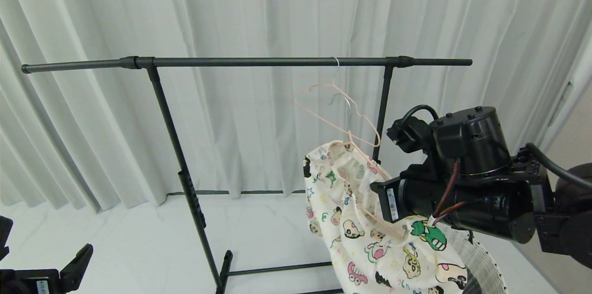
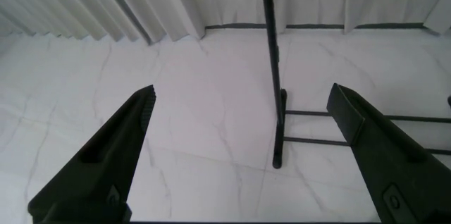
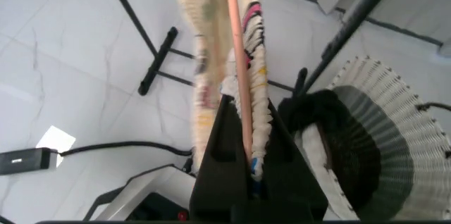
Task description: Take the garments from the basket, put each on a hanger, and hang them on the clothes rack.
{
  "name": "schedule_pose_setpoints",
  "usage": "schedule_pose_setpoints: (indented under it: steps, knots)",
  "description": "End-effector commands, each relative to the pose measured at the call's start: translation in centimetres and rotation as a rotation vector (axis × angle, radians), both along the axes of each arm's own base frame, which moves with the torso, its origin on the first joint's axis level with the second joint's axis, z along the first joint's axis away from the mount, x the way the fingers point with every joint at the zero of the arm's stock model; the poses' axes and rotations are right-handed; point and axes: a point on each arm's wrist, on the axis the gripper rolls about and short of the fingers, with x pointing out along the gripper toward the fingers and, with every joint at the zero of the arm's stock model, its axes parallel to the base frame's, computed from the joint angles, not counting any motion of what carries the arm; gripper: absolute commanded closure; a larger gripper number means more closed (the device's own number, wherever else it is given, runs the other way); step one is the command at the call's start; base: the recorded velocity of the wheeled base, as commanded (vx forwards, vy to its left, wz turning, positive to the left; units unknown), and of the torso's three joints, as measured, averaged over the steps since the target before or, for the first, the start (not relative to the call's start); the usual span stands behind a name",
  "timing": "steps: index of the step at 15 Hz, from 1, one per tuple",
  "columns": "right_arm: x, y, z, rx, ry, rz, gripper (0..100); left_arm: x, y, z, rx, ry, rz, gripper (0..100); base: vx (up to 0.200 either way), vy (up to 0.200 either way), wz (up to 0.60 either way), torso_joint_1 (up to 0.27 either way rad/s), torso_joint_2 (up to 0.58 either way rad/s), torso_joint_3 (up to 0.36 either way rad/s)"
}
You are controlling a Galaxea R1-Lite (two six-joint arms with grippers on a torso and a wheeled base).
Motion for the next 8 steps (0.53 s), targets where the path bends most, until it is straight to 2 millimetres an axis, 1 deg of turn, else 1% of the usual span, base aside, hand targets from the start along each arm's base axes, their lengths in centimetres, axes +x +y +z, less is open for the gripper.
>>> schedule_pose_setpoints:
  steps: [1, 3, 6, 8]
  knots:
    - [0.1, 0.0, 0.5, 0.009, -0.016, 0.000, 100, 0.0, 0.0, 0.0, 0.005, 0.000, -0.001, 0, 0.000, 0.000, 0.00, 0.000, 0.00, 0.000]
    - [0.4, 0.1, 0.8, 0.000, -0.037, 0.007, 100, -0.1, 0.0, 0.1, 0.025, -0.001, -0.009, 0, 0.000, 0.000, 0.00, 0.000, 0.00, 0.000]
    - [1.0, 0.7, 1.3, 0.012, -0.052, 0.007, 100, -0.3, -0.4, 0.2, 0.035, -0.016, -0.055, 0, 0.000, 0.000, 0.00, 0.000, 0.00, 0.000]
    - [2.1, 1.3, 2.0, 0.018, -0.082, 0.004, 100, -0.4, -0.8, 0.3, 0.034, -0.028, -0.097, 0, 0.200, 0.000, 0.00, 0.002, 0.00, 0.005]
